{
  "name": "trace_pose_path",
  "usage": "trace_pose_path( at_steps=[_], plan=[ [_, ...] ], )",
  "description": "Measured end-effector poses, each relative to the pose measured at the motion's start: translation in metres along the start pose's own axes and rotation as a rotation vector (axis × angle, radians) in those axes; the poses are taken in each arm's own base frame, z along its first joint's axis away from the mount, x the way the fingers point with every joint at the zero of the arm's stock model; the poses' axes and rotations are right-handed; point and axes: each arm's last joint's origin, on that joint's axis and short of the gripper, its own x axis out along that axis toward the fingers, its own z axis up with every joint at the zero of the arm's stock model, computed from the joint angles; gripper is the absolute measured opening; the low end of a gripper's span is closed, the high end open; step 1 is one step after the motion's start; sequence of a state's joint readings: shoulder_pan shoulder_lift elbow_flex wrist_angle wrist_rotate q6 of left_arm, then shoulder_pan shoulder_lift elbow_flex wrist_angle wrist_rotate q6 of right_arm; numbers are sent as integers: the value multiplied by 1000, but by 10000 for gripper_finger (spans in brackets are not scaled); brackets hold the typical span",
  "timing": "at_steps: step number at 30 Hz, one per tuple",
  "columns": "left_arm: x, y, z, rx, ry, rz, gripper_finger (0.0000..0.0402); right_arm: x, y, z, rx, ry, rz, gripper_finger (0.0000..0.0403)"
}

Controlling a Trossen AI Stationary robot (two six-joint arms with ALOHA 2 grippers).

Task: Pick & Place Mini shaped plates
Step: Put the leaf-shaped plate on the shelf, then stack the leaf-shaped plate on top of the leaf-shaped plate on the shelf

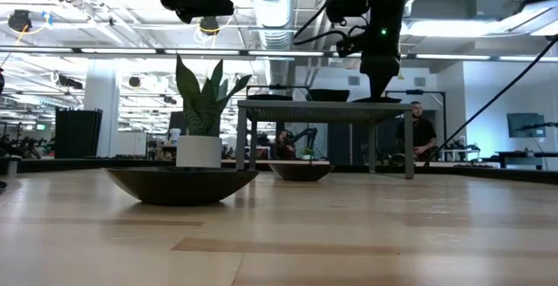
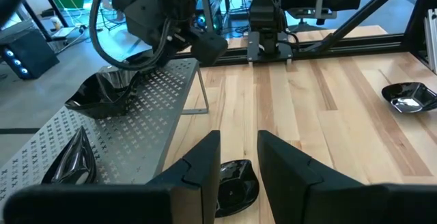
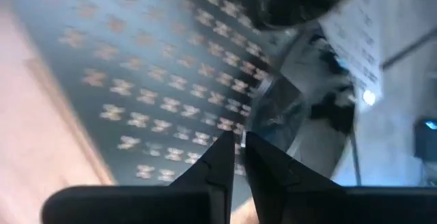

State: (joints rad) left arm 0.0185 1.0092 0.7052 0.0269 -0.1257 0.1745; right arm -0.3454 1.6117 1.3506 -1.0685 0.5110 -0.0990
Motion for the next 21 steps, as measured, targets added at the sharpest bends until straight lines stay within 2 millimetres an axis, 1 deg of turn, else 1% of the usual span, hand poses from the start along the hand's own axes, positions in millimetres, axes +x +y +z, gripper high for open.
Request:
trace_pose_path(
  at_steps=[5, 10, 17, 21],
  plan=[
    [0, 0, 0, 0, 0, 0, 99, -5, 6, 5, -56, -70, 60, 36],
    [0, 0, 0, 0, 0, 0, 99, -11, 14, 14, -100, -165, 81, 45],
    [0, 0, 0, 0, 0, 0, 99, -35, 16, 20, -135, -201, 59, 51],
    [0, 0, 0, 0, 0, 0, 99, -50, 11, 20, -77, -189, 70, 52]
  ],
)
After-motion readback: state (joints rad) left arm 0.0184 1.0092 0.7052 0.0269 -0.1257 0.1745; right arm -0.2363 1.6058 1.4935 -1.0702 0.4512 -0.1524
